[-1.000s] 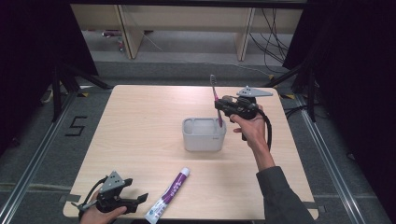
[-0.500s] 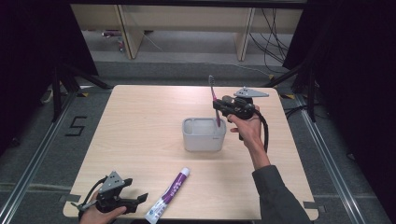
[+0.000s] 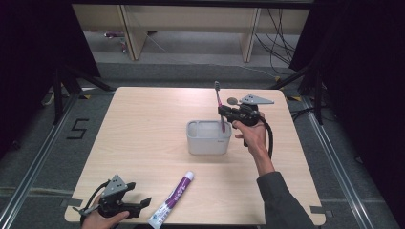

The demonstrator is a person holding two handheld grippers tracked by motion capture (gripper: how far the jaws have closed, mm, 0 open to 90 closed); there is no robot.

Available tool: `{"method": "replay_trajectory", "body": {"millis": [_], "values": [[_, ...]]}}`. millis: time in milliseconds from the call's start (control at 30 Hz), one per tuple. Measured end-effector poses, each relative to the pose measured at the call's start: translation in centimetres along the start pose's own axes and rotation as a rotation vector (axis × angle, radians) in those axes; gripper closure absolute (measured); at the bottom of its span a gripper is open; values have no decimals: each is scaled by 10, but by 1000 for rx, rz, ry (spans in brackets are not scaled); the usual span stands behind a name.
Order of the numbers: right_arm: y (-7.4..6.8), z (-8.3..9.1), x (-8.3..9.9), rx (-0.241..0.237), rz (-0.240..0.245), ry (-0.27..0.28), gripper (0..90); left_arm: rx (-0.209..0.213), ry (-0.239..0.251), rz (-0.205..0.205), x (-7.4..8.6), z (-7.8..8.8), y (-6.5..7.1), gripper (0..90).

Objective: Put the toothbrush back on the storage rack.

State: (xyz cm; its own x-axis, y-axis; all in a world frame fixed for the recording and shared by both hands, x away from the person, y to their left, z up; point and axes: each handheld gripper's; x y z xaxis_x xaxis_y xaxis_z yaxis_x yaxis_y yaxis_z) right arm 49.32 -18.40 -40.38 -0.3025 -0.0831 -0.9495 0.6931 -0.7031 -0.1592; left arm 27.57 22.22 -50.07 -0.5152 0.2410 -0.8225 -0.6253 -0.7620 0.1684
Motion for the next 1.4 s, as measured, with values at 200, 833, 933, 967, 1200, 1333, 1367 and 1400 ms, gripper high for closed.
{"method": "replay_trajectory", "body": {"millis": [200,833,933,967,1200,1333,1367,1400], "values": [[2,-3,7,-7,-14,-5,790,4,0,-5,0,0,0,159],[5,-4,22,12,-11,-20,788,8,7,-6,0,-1,0,159],[6,-5,23,0,-11,-18,787,9,6,-6,0,-1,0,159],[4,-4,24,2,-33,-32,785,9,6,-6,0,-1,0,159],[6,-4,27,5,-12,-26,781,10,5,-8,0,-1,0,159],[6,-2,27,8,-22,-40,774,10,10,-2,1,-2,1,159],[5,-2,27,5,-22,-41,775,10,4,-8,0,-1,0,159],[5,-2,27,5,-10,-37,777,10,5,-7,0,-1,1,159]]}}
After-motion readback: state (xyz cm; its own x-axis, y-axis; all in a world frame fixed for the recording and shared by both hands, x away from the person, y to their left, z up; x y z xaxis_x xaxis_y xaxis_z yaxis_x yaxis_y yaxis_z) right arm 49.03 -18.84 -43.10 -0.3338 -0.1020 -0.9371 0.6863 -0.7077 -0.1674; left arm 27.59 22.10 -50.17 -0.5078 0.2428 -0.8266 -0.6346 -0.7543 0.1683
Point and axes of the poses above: each handheld gripper's, and its own axes: z roughly backward along the jaws, x roughly out of its underside, y roughly to its right, and after that the axes turned 4 degrees about y, right-handed
